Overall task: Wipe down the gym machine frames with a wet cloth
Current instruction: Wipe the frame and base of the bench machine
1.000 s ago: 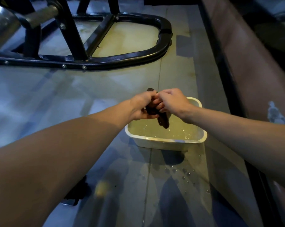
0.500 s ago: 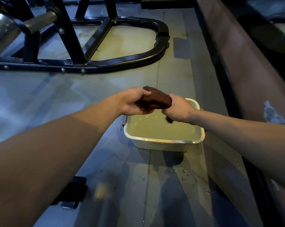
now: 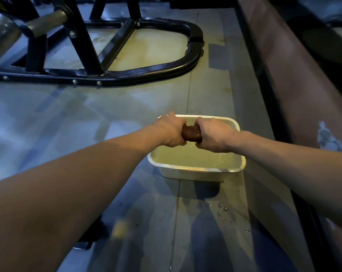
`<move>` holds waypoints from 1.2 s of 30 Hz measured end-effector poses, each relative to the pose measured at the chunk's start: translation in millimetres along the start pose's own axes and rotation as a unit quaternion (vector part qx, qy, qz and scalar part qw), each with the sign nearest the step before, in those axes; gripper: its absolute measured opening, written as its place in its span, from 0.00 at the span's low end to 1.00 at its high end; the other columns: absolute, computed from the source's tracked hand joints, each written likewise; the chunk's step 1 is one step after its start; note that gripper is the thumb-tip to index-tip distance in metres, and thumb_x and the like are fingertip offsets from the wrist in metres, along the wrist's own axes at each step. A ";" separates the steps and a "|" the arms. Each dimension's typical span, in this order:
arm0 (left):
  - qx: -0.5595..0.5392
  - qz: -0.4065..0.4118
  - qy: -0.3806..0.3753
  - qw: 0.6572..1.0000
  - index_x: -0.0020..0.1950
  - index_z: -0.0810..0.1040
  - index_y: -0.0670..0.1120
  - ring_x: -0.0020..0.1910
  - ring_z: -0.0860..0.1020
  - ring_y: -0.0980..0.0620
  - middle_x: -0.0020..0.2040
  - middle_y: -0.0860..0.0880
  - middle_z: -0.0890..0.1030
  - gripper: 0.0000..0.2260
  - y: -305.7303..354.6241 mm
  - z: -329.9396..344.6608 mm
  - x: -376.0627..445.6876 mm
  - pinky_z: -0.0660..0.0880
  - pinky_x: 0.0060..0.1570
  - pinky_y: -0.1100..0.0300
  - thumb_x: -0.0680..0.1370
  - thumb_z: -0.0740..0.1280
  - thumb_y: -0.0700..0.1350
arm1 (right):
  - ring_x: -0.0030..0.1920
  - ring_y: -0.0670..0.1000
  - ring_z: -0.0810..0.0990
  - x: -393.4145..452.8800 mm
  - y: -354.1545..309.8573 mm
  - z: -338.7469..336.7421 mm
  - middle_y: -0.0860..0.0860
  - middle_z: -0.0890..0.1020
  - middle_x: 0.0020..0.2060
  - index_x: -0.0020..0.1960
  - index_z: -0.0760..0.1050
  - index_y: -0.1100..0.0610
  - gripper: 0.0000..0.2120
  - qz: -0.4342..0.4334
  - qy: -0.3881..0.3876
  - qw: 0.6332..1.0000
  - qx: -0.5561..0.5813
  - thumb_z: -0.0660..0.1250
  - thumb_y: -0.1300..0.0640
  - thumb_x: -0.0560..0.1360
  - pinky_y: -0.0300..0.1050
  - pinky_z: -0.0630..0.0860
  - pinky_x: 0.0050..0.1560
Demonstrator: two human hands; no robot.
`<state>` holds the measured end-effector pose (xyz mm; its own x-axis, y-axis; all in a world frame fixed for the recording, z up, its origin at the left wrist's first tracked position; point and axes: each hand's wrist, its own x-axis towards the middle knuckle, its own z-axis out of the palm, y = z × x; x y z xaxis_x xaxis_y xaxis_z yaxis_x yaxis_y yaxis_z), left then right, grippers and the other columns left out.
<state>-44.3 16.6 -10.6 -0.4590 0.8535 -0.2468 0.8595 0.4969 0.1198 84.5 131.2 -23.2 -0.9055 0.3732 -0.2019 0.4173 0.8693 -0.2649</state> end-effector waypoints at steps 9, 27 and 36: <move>0.012 0.142 0.040 0.989 0.64 0.70 0.56 0.52 0.76 0.49 0.54 0.53 0.78 0.19 5.2 9.7 -3.4 0.77 0.51 0.50 0.77 0.71 0.44 | 0.38 0.49 0.80 -7.2 2.6 -10.4 0.49 0.81 0.38 0.42 0.75 0.47 0.08 0.040 -0.022 0.998 0.034 0.71 0.47 0.77 0.40 0.72 0.32; -0.451 -0.060 -0.223 0.862 0.57 0.75 0.41 0.32 0.71 0.51 0.38 0.45 0.75 0.12 -6.3 -10.4 -7.0 0.67 0.29 0.60 0.76 0.69 0.45 | 0.65 0.56 0.75 -10.8 6.4 15.5 0.51 0.77 0.67 0.80 0.58 0.48 0.39 -0.086 0.149 0.985 -0.032 0.74 0.43 0.76 0.56 0.73 0.69; 0.040 0.070 -0.043 0.996 0.64 0.73 0.52 0.43 0.80 0.50 0.45 0.52 0.80 0.19 0.6 1.2 -8.5 0.80 0.45 0.54 0.77 0.72 0.55 | 0.44 0.48 0.81 -4.2 3.2 17.6 0.48 0.82 0.44 0.57 0.75 0.51 0.12 0.007 -0.024 0.993 0.112 0.73 0.52 0.76 0.48 0.82 0.45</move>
<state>-39.6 9.5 -9.5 -0.3146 0.8956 -0.3144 0.9307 0.3561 0.0831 91.0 126.7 -39.8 -0.8971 0.3639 -0.2508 0.4412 0.7685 -0.4633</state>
